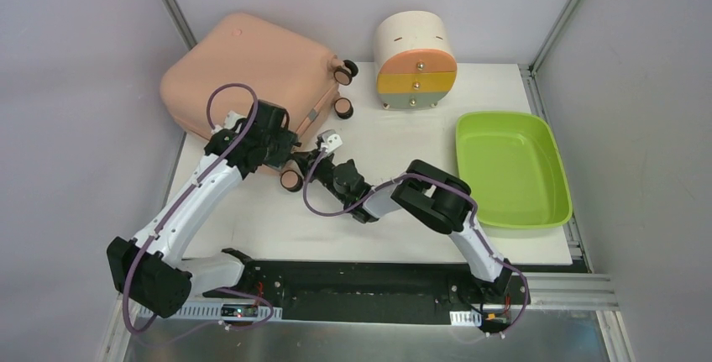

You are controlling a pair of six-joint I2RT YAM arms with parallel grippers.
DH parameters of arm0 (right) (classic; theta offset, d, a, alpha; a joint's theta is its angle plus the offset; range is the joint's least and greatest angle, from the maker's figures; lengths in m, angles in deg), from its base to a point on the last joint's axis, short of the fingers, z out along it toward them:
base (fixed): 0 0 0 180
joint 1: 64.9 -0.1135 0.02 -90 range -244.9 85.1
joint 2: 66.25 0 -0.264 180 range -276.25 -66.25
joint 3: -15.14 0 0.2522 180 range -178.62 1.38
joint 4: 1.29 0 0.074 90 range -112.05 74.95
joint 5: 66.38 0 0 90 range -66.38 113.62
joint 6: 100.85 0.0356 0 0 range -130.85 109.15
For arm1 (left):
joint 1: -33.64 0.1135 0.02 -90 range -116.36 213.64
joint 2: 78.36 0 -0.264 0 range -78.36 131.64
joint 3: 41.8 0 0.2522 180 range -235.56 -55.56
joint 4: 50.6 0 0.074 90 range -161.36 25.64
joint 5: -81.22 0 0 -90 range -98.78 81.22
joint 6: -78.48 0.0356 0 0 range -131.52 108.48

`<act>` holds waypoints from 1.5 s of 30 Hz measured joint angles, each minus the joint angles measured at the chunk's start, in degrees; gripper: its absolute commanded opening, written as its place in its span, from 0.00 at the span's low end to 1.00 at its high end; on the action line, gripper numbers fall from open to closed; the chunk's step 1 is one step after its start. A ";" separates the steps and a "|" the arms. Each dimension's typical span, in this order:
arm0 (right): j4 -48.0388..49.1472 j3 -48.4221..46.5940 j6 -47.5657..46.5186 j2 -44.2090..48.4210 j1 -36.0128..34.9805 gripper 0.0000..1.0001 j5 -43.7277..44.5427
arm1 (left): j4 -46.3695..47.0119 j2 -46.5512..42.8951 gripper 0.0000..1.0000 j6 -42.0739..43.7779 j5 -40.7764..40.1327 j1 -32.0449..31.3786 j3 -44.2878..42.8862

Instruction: Open, take out, and arrange the luggage

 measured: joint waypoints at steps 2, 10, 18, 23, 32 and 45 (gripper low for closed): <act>-0.07 0.83 -0.13 0.59 0.48 0.00 -0.31 | -0.68 -1.36 0.00 0.02 -0.39 -0.07 1.07; -0.13 5.16 -0.13 4.17 3.91 0.00 -1.68 | -2.93 -8.90 0.00 1.33 -1.95 -0.11 5.70; 0.02 8.74 -1.62 7.04 8.35 0.00 2.91 | -8.02 -19.15 0.00 4.44 -5.84 -0.09 10.27; 0.13 11.85 -1.57 9.20 10.60 0.00 5.57 | -9.42 -23.02 0.00 5.68 -8.22 -0.11 12.11; 0.15 16.61 0.76 12.90 12.04 0.00 4.24 | -12.72 -25.05 0.00 7.80 -11.19 -0.42 12.37; 0.31 22.51 -0.02 17.59 9.44 0.00 2.27 | -18.56 -26.93 0.00 18.25 -11.34 12.72 10.82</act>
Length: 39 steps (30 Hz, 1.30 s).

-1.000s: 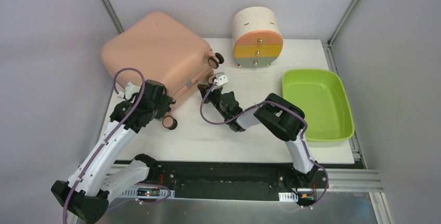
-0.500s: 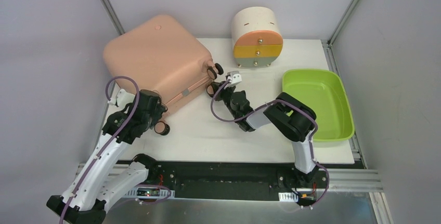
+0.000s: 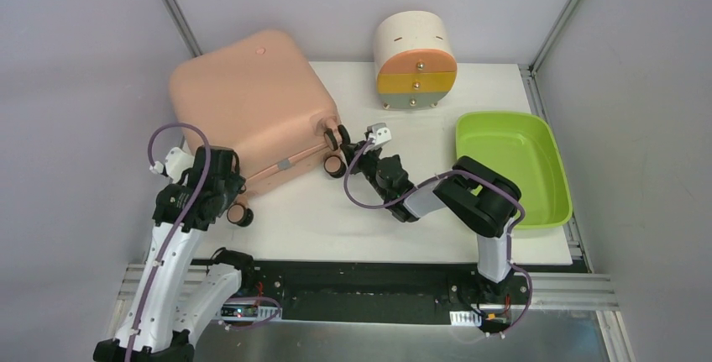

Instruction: Open, take out, and arrange the luggage

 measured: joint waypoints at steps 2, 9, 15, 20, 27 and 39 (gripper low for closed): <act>0.04 0.00 -0.11 0.00 -0.02 0.00 0.44 | -1.16 1.49 0.00 1.79 -0.44 1.60 -1.20; 0.13 0.00 1.09 0.00 -0.17 0.00 0.00 | -7.13 12.13 0.00 7.87 -1.95 3.26 -8.92; 0.22 0.00 1.70 0.00 -0.22 0.00 -0.98 | -9.84 17.51 0.50 15.28 -1.79 4.24 -13.03; 0.11 -0.09 2.34 0.00 -0.15 0.00 -1.16 | -9.18 15.93 0.60 18.93 2.34 5.75 -14.16; 0.02 -0.09 2.84 -0.02 -0.09 0.00 -1.31 | -8.92 10.54 0.81 23.15 6.25 -0.68 -23.37; 0.02 -0.09 4.02 -0.04 -0.02 0.00 -1.42 | -5.40 29.31 0.82 16.98 4.70 -23.71 -39.23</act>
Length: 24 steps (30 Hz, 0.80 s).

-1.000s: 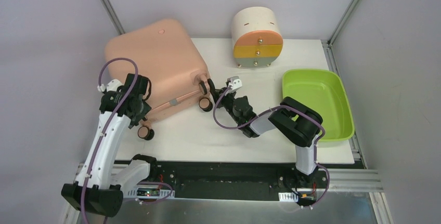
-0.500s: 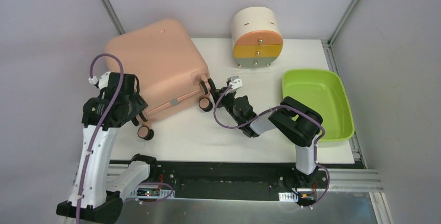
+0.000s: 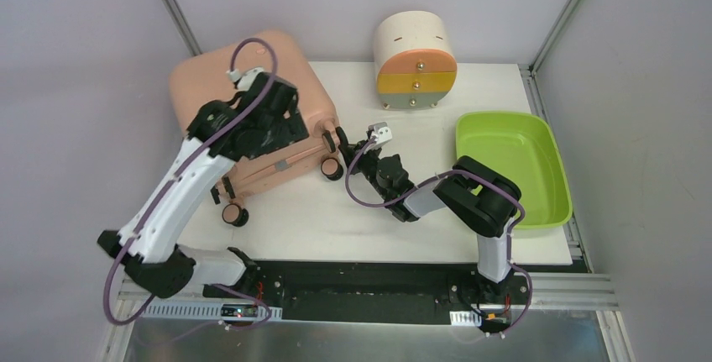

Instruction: Open, take out, and arrange the luggage

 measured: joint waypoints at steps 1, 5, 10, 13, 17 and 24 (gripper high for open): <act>0.00 0.00 0.04 0.00 0.02 0.00 -0.02 | 0.48 2.58 0.82 -0.98 0.02 -0.85 -1.16; 0.00 0.00 0.24 0.00 0.04 0.00 -0.13 | 2.10 11.93 0.83 -4.31 0.35 -2.62 -6.27; 0.02 0.02 0.24 0.00 0.04 0.00 -0.17 | 3.28 21.03 0.82 -9.92 2.05 -2.95 -11.32; 0.02 0.02 0.24 0.00 0.04 0.00 -0.17 | 3.76 24.48 0.80 -13.33 3.41 -2.95 -12.68; 0.02 0.02 0.39 0.00 0.04 0.00 -0.20 | 3.78 27.04 0.81 -17.79 4.81 -2.95 -12.79; 0.00 0.02 1.14 0.00 0.17 0.00 -0.48 | 3.80 27.41 0.80 -23.02 4.50 -2.95 -10.99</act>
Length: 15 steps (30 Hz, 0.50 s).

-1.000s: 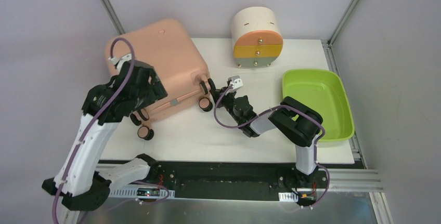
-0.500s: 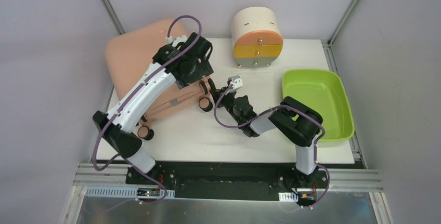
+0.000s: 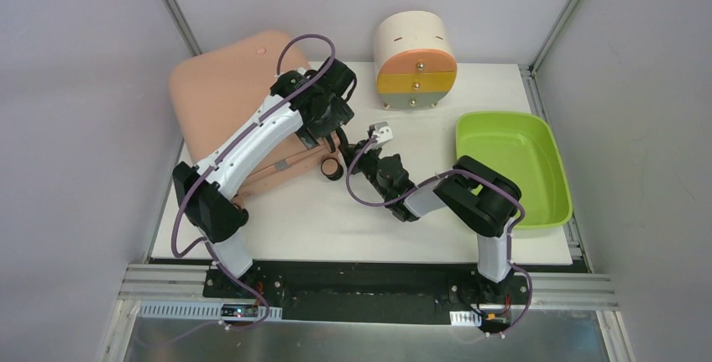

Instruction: Open, take out, and arrange the luggage

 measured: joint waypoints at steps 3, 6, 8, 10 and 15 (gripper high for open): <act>0.00 0.00 0.74 0.00 0.04 0.00 0.04 | 0.02 1.01 0.77 -1.20 0.04 -0.02 0.07; -0.04 0.00 2.12 0.00 0.09 0.00 0.28 | 0.20 2.08 0.75 -2.29 0.04 -0.04 0.63; 0.02 0.11 3.06 -0.02 0.07 0.00 0.55 | 0.15 2.64 0.75 -2.99 0.09 -0.04 1.27; 0.13 0.20 3.74 -0.11 0.07 0.00 0.74 | 0.15 3.26 0.74 -3.52 0.17 -0.04 1.44; 0.57 0.39 4.24 -0.33 -0.04 0.00 1.09 | 0.24 4.22 0.51 -4.04 0.68 -0.02 2.10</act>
